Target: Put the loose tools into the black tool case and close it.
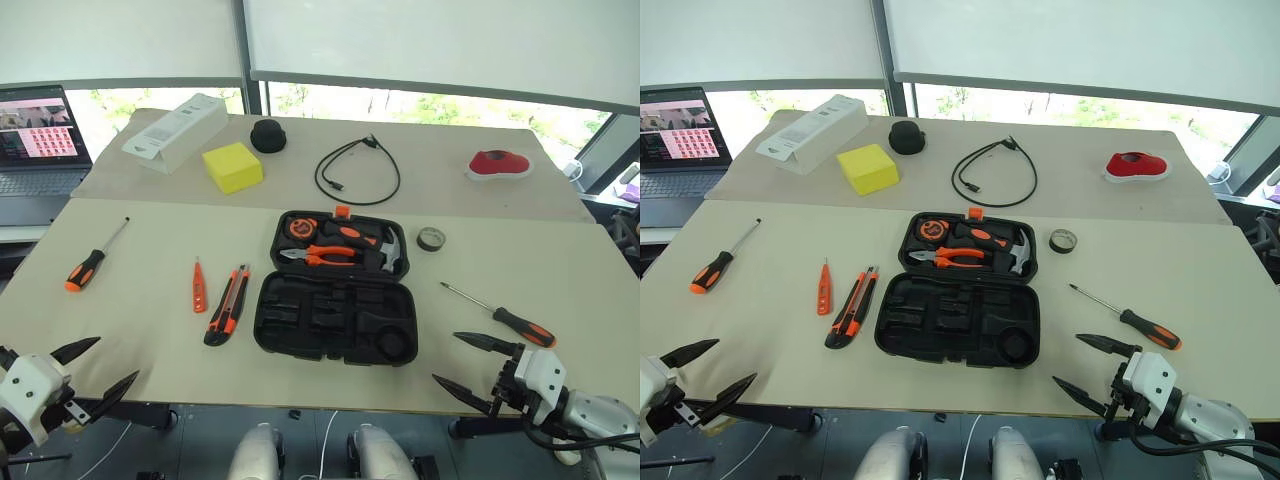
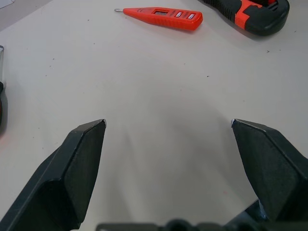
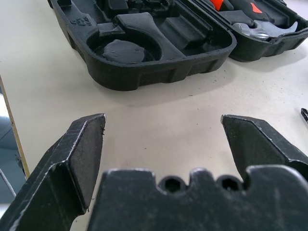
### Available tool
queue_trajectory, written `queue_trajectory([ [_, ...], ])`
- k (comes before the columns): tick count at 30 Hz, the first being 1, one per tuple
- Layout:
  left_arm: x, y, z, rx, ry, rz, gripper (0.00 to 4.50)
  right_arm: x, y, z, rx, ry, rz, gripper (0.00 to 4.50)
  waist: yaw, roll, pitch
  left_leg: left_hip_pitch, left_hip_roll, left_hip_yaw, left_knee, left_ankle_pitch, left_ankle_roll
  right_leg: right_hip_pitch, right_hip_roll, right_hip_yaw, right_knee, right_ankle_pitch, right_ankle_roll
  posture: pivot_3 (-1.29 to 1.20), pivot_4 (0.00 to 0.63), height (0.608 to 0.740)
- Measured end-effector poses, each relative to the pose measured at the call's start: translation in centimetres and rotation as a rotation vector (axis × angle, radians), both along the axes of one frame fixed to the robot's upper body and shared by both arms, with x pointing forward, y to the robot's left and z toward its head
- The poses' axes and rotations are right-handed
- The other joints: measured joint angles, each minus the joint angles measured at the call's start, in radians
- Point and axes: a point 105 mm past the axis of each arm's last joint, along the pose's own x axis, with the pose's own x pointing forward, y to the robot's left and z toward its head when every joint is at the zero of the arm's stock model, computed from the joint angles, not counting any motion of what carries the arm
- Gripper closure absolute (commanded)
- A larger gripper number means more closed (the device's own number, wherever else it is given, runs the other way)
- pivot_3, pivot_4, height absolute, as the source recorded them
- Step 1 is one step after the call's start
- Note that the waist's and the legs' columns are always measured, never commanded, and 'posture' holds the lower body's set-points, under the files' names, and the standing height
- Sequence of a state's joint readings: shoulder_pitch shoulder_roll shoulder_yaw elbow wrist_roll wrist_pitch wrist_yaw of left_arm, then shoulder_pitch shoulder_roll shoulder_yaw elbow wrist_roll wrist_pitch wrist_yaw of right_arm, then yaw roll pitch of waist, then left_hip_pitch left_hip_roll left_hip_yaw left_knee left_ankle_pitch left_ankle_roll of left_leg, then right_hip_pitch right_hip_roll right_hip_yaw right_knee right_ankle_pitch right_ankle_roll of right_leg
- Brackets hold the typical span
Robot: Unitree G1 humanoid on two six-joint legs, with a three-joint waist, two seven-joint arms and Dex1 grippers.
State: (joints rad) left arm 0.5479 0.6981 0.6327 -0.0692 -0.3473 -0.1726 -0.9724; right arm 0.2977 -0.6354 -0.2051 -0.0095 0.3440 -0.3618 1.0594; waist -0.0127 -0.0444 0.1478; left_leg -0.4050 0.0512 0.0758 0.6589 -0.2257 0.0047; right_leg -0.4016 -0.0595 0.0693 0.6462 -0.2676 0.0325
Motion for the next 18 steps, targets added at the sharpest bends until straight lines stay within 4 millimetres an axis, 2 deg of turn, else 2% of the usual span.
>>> queue_trajectory([
  [2, 0.0, 0.0, 0.0, -0.001, -0.001, 0.002, 0.0, 0.0, 0.0, 0.0, 0.0, -0.001, 0.0, 0.04, 0.0, 0.0, 0.0, 0.0, 0.0, 0.0, 0.0, 0.0, 0.0, 0.0, 0.0, 0.0, 0.0, 0.0, 0.0, 0.0, 0.15, 0.74],
  [3, 0.1, 0.4, 0.3, -0.048, -0.037, 0.061, 0.0, 0.6, 0.3, 0.4, 0.021, -0.012, -0.006, 0.04, -0.003, 0.0, 0.0, 0.0, 0.0, 0.0, 0.0, 0.0, 0.0, 0.0, 0.0, 0.0, 0.0, 0.0, 0.0, 0.0, 0.15, 0.74],
  [5, 0.4, 1.4, 0.5, -0.192, -0.117, 0.214, 0.0, 2.3, 2.3, 2.6, 0.121, -0.099, -0.001, 0.04, -0.012, 0.0, 0.0, 0.001, 0.002, -0.005, 0.0, 0.0, 0.0, 0.0, 0.001, 0.002, 0.002, 0.001, 0.0, 0.0, 0.15, 0.74],
  [7, 0.4, 1.8, 0.7, -0.251, -0.136, 0.292, 0.0, 3.0, 4.0, 4.9, 0.192, -0.185, 0.037, 0.04, -0.013, 0.0, 0.0, 0.001, 0.001, -0.007, 0.001, 0.0, 0.0, 0.0, 0.002, 0.001, 0.002, 0.001, 0.0, 0.0, 0.15, 0.74],
  [8, -0.2, 3.0, 0.7, -0.3, -0.168, 0.411, 0.0, 3.4, 4.8, 6.5, 0.247, -0.221, 0.056, 0.04, -0.013, 0.0, 0.0, 0.001, 0.001, -0.007, 0.001, 0.0, 0.0, 0.0, 0.001, 0.001, 0.002, 0.001, 0.0, 0.0, 0.15, 0.74],
  [11, -2.4, 5.5, -0.6, -0.407, -0.201, 0.684, 0.0, 3.9, 6.2, 8.9, 0.356, -0.255, 0.092, 0.04, -0.015, -0.001, 0.0, 0.0, 0.0, -0.008, 0.001, 0.0, 0.0, 0.0, 0.0, 0.001, 0.002, 0.002, 0.002, 0.0, 0.15, 0.74],
  [14, -4.0, 6.3, -2.3, -0.484, -0.177, 0.835, 0.0, 4.0, 6.8, 10.0, 0.399, -0.28, 0.104, 0.04, -0.002, -0.005, -0.002, 0.0, -0.001, -0.009, 0.001, 0.0, 0.0, 0.0, 0.0, -0.001, 0.002, 0.002, 0.002, 0.0, 0.15, 0.74],
  [16, -4.9, 6.8, -2.8, -0.531, -0.171, 0.908, 0.0, 4.0, 7.2, 10.3, 0.416, -0.291, 0.118, 0.04, 0.003, -0.007, -0.004, 0.0, -0.001, -0.009, 0.001, 0.0, 0.0, 0.001, 0.0, -0.001, 0.002, 0.002, 0.002, 0.0, 0.15, 0.74],
  [18, -4.9, 7.2, -2.7, -0.579, -0.171, 0.94, 0.0, 4.0, 7.6, 10.4, 0.425, -0.29, 0.133, 0.04, 0.004, -0.007, -0.004, 0.001, -0.001, -0.009, 0.002, 0.0, 0.0, 0.001, 0.0, -0.002, 0.002, 0.002, 0.001, 0.0, 0.15, 0.74],
])
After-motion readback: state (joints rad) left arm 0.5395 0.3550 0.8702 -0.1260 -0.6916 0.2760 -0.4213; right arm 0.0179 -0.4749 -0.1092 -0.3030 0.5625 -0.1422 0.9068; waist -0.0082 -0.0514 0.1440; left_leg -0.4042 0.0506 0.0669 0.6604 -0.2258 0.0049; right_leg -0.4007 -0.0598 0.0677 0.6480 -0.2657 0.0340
